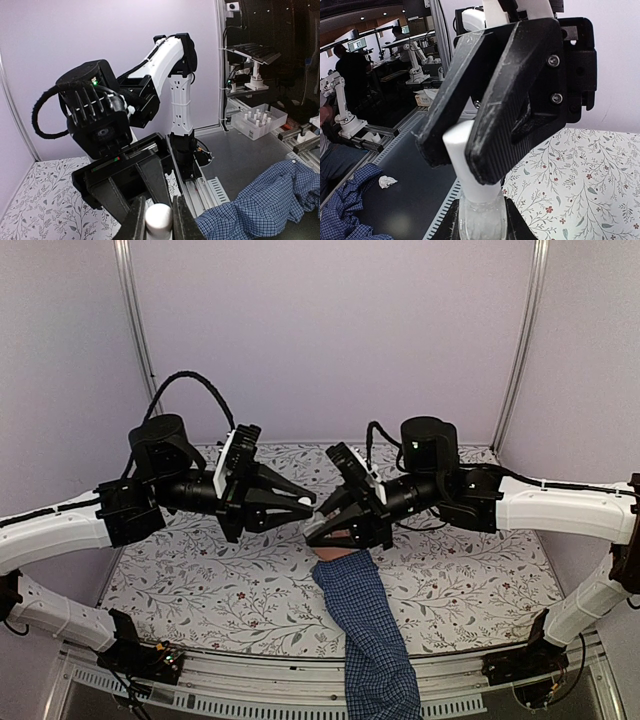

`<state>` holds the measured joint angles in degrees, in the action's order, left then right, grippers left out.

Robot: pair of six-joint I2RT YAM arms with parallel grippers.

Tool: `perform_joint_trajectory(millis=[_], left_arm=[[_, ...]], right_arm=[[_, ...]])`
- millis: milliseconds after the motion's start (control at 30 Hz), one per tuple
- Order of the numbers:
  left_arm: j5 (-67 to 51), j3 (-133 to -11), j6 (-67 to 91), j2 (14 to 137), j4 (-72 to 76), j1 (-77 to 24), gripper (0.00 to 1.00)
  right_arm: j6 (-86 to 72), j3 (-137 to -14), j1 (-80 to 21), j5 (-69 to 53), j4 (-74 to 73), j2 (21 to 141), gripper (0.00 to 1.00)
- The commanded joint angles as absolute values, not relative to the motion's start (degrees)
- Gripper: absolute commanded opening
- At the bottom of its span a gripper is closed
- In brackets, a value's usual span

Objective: Paint the nails
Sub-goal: Unscrew the nail polish bottle.

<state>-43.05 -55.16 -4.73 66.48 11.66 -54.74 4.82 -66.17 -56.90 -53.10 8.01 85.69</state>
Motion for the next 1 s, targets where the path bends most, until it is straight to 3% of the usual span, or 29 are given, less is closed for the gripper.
perform_joint_trajectory(millis=[0, 267, 533, 967], left_arm=[[-39.25, -54.94, -3.82, 65.27, 13.28, -54.52, 0.0], [-23.13, -48.84, 3.21, 62.59, 23.69, -54.55, 0.0], [-20.96, -48.95, 2.51, 63.63, 21.76, -54.51, 0.0], [-20.08, -51.05, 0.35, 63.19, 17.59, -54.42, 0.33]], right_arm=[[3.46, -67.69, -56.34, -48.28, 10.33, 84.52, 0.0], [1.95, -64.28, -56.27, -36.64, 14.87, 81.39, 0.0], [2.19, -64.27, -56.07, -36.12, 15.53, 80.42, 0.0], [2.94, -64.44, -56.07, -37.65, 13.84, 81.55, 0.0]])
